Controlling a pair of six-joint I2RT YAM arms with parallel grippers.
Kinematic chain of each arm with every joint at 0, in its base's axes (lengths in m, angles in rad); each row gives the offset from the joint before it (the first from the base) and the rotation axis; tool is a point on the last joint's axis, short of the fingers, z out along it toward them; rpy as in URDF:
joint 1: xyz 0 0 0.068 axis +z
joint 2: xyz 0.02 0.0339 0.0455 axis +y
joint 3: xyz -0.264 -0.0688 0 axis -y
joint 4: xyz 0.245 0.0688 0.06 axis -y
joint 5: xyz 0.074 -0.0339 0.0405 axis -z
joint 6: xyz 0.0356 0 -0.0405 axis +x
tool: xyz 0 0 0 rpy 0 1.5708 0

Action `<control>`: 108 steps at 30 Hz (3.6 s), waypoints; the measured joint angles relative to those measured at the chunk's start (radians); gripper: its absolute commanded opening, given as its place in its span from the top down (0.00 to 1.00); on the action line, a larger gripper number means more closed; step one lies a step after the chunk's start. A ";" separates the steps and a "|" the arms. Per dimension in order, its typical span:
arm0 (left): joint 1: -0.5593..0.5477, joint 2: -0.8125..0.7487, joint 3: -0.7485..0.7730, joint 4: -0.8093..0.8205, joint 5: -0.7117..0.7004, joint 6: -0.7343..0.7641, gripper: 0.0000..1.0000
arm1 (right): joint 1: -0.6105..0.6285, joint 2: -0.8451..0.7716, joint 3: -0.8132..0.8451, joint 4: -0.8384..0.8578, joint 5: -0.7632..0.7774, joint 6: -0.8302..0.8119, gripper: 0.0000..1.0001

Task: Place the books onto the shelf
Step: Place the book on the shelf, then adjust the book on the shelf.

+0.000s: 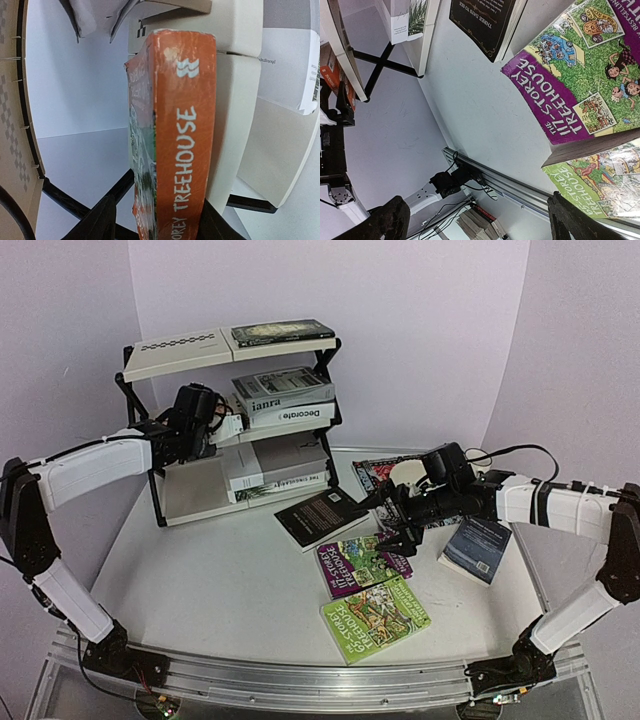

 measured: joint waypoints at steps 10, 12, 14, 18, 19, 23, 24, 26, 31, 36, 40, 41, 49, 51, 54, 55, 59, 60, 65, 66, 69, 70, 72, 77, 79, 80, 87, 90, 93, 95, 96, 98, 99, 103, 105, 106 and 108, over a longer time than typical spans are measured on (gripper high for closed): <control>0.031 0.021 0.005 -0.045 0.054 -0.035 0.44 | 0.000 0.000 0.000 -0.002 0.000 0.000 0.04; 0.033 0.021 0.005 -0.048 0.058 -0.039 0.42 | 0.000 0.000 0.000 -0.002 0.000 0.000 0.04; 0.034 0.021 0.005 -0.050 0.059 -0.040 0.39 | 0.000 0.000 0.000 -0.002 0.000 0.000 0.04; 0.035 0.021 0.005 -0.051 0.059 -0.049 0.25 | 0.000 0.000 0.000 -0.002 0.000 0.000 0.04; 0.034 0.021 0.005 -0.053 0.061 -0.057 0.23 | 0.000 0.000 0.000 -0.002 0.000 0.000 0.04; 0.021 0.016 0.005 -0.082 0.068 -0.077 0.16 | 0.000 0.000 0.000 -0.002 0.000 0.000 0.04; 0.014 0.014 0.005 -0.090 0.068 -0.083 0.14 | 0.000 0.000 0.000 -0.002 0.000 0.000 0.04; 0.000 0.010 0.005 -0.097 0.067 -0.097 0.11 | 0.000 0.000 0.000 -0.002 0.000 0.000 0.04; -0.038 -0.014 0.005 -0.104 0.061 -0.122 0.10 | 0.000 0.000 0.000 -0.002 0.000 0.000 0.04; -0.100 -0.065 0.005 -0.112 0.020 -0.154 0.10 | 0.000 0.000 0.000 -0.002 0.000 0.000 0.04; -0.184 -0.116 -0.011 -0.111 -0.041 -0.212 0.11 | 0.000 0.000 0.000 -0.002 0.000 0.000 0.04; -0.201 -0.127 -0.019 -0.112 -0.057 -0.231 0.15 | 0.000 0.000 0.000 -0.002 0.000 -0.001 0.04; -0.228 -0.136 0.039 -0.278 -0.198 -0.750 0.71 | 0.000 0.002 0.000 -0.002 0.000 -0.008 0.04; -0.229 -0.140 0.079 -0.323 -0.169 -0.947 0.81 | 0.000 0.006 0.000 -0.002 -0.001 -0.010 0.04; -0.229 -0.164 0.097 -0.352 -0.098 -1.204 0.99 | 0.000 0.013 0.003 -0.003 -0.001 -0.011 0.04; -0.229 -0.171 0.097 -0.364 -0.076 -1.268 1.00 | 0.000 0.015 0.005 -0.003 -0.001 -0.011 0.04; -0.229 -0.173 0.088 -0.385 -0.034 -1.452 1.00 | 0.000 0.016 0.010 -0.003 -0.001 -0.013 0.04; -0.228 -0.172 0.081 -0.388 -0.032 -1.482 1.00 | 0.000 0.016 0.010 -0.003 -0.001 -0.014 0.04; -0.189 -0.170 0.041 -0.408 -0.018 -1.590 1.00 | 0.000 0.016 0.010 -0.003 -0.002 -0.014 0.04; -0.172 -0.170 0.035 -0.410 -0.017 -1.603 1.00 | 0.000 0.016 0.010 -0.003 -0.001 -0.014 0.04; -0.118 -0.170 0.023 -0.413 -0.011 -1.625 1.00 | 0.000 0.016 0.010 -0.003 -0.001 -0.014 0.04; -0.101 -0.170 0.020 -0.415 -0.007 -1.629 1.00 | 0.000 0.016 0.010 -0.003 -0.001 -0.015 0.04; -0.069 -0.167 0.015 -0.417 -0.001 -1.633 1.00 | 0.000 0.016 0.010 -0.003 -0.002 -0.015 0.04; -0.019 -0.139 0.012 -0.416 0.023 -1.623 1.00 | 0.000 0.017 0.010 -0.003 -0.002 -0.015 0.04; -0.006 -0.123 0.012 -0.416 0.037 -1.611 1.00 | 0.000 0.017 0.010 -0.003 -0.002 -0.015 0.04; 0.000 -0.115 0.012 -0.416 0.045 -1.607 1.00 | 0.000 0.017 0.011 -0.003 -0.002 -0.015 0.04; 0.032 -0.078 0.012 -0.416 0.087 -1.582 1.00 | 0.000 0.017 0.011 -0.004 -0.001 -0.015 0.04; 0.045 -0.071 0.012 -0.415 0.093 -1.577 1.00 | 0.000 0.017 0.011 -0.004 -0.001 -0.015 0.04; 0.057 -0.070 0.012 -0.414 0.094 -1.566 1.00 | 0.000 0.017 0.011 -0.006 -0.001 -0.015 0.04; 0.065 -0.067 0.015 -0.412 0.094 -1.558 1.00 | 0.000 0.017 0.011 -0.006 -0.001 -0.015 0.04; 0.068 -0.064 0.018 -0.410 0.094 -1.555 1.00 | 0.000 0.017 0.011 -0.007 -0.001 -0.015 0.04; 0.072 -0.056 0.025 -0.405 0.094 -1.552 1.00 | 0.000 0.017 0.011 -0.007 -0.001 -0.015 0.04; 0.074 -0.053 0.026 -0.403 0.094 -1.550 1.00 | 0.000 0.017 0.011 -0.007 -0.001 -0.015 0.04; 0.078 -0.046 0.036 -0.398 0.096 -1.539 1.00 | 0.000 0.017 0.011 -0.009 -0.001 -0.015 0.04; 0.079 -0.043 0.039 -0.395 0.102 -1.532 1.00 | 0.000 0.017 0.011 -0.009 -0.001 -0.015 0.04; 0.079 -0.043 0.039 -0.395 0.104 -1.531 1.00 | 0.000 0.017 0.011 -0.010 -0.001 -0.015 0.04; 0.079 -0.043 0.039 -0.394 0.117 -1.527 0.99 | 0.000 0.017 0.011 -0.010 -0.001 -0.015 0.03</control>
